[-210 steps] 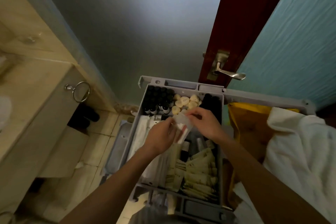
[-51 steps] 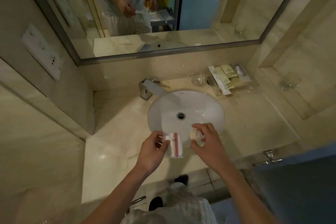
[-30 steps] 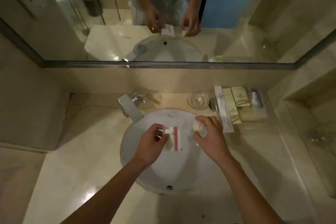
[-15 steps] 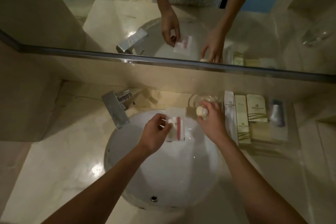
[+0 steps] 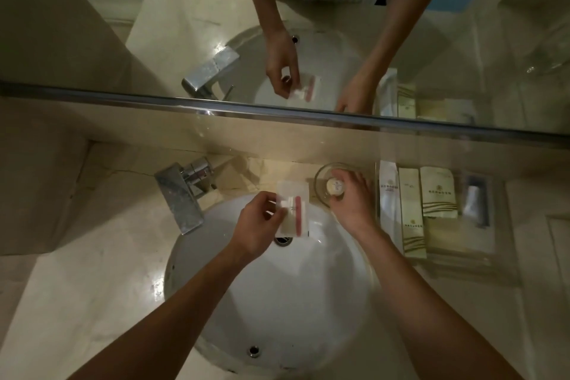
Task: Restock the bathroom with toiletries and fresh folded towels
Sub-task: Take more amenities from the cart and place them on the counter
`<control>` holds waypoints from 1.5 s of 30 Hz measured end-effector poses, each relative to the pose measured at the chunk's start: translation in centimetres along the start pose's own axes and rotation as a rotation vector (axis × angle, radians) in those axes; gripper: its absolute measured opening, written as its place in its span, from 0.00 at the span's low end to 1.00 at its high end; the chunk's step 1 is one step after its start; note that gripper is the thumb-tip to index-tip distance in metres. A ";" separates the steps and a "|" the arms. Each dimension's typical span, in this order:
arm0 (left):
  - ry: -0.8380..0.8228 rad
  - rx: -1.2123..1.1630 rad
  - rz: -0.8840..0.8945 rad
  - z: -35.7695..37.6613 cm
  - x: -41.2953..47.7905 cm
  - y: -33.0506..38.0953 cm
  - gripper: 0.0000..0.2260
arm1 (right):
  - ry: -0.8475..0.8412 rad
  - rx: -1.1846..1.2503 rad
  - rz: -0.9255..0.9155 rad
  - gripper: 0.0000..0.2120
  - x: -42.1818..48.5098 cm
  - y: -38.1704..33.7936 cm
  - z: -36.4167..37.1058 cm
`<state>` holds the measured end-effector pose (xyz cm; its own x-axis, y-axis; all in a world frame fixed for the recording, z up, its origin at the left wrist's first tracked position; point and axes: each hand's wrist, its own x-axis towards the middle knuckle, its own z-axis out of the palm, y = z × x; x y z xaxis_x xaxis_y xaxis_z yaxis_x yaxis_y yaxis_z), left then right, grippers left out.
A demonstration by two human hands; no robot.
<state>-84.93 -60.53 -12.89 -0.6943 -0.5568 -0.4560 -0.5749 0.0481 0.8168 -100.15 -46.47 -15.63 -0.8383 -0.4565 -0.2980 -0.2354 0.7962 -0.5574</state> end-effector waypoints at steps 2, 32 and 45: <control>-0.003 0.004 -0.004 -0.1 0.2 -0.1 0.06 | -0.005 -0.011 0.008 0.26 0.4 0.0 0.0; -0.199 0.002 0.033 3.8 -3.4 4.2 0.06 | 0.094 0.539 0.026 0.11 -10.0 2.0 -4.4; -0.384 -0.016 0.015 11.6 -6.6 7.6 0.11 | 0.157 0.696 0.209 0.18 -15.2 8.3 -8.6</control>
<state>-89.72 -46.88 -7.73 -0.8156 -0.2051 -0.5410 -0.5592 0.0394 0.8281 -93.54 -29.49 -9.08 -0.9043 -0.2188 -0.3665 0.2591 0.4010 -0.8787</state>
